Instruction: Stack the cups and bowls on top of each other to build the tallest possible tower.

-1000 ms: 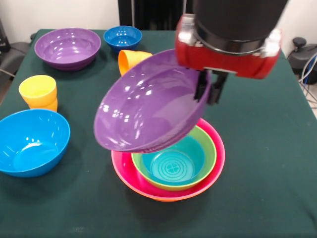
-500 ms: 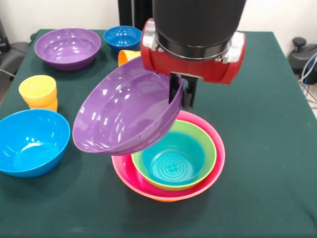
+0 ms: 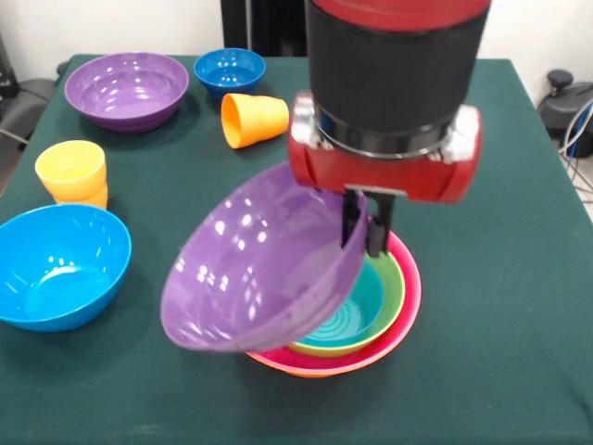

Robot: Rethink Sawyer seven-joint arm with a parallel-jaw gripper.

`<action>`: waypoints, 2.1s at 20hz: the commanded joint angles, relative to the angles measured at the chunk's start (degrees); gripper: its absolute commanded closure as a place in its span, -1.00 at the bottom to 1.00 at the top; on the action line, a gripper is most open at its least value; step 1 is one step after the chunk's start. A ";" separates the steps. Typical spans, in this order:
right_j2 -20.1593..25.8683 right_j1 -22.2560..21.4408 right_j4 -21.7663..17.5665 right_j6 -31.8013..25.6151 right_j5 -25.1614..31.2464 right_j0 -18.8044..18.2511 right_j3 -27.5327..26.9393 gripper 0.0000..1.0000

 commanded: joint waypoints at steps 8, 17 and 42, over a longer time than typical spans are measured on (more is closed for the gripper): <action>-3.49 3.29 3.63 -6.31 -9.12 0.25 12.78 1.00; -4.64 0.60 9.24 -3.22 -15.29 -2.00 21.57 1.00; -6.39 -2.64 14.88 0.23 -16.34 -0.32 23.95 1.00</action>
